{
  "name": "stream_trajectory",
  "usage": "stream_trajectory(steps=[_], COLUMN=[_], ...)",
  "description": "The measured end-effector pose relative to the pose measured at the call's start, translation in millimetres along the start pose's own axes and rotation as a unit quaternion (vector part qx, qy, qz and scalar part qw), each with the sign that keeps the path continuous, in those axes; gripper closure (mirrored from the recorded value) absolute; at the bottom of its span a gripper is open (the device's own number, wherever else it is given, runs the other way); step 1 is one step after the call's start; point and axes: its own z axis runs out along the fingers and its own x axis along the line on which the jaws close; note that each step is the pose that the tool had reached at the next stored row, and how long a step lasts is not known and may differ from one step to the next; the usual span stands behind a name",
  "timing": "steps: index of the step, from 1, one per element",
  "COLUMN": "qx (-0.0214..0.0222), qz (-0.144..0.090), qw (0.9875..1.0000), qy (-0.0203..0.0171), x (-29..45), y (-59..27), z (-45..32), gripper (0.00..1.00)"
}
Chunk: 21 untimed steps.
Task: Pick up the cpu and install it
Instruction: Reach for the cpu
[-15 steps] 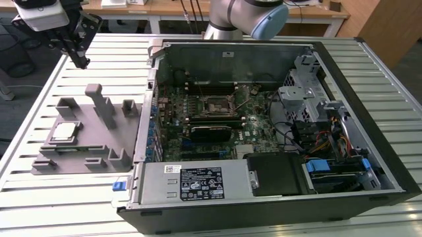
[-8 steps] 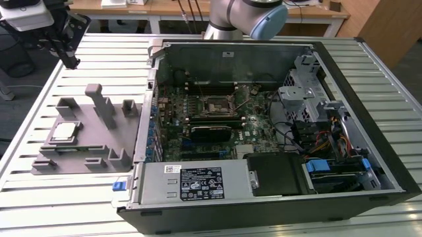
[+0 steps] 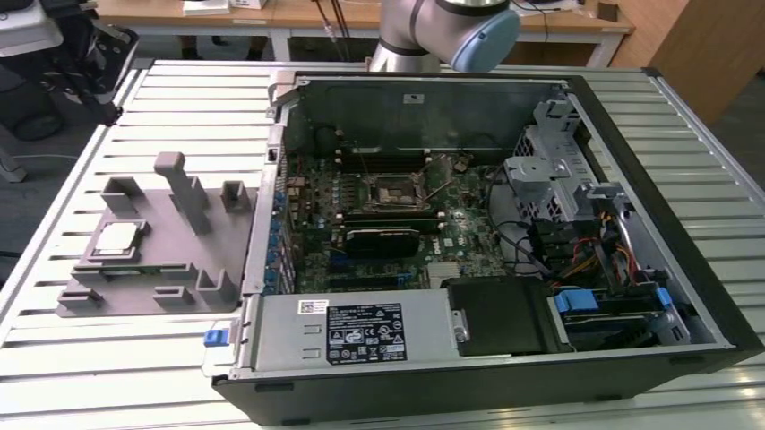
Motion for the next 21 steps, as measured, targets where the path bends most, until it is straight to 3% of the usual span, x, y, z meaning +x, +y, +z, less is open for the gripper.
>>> stream_trajectory(steps=[21], qx=[0.0001], qz=[0.000], qw=[1.0000], qy=[0.0003], x=[61.2], y=[-4.7], z=[1.1], gripper=[0.89])
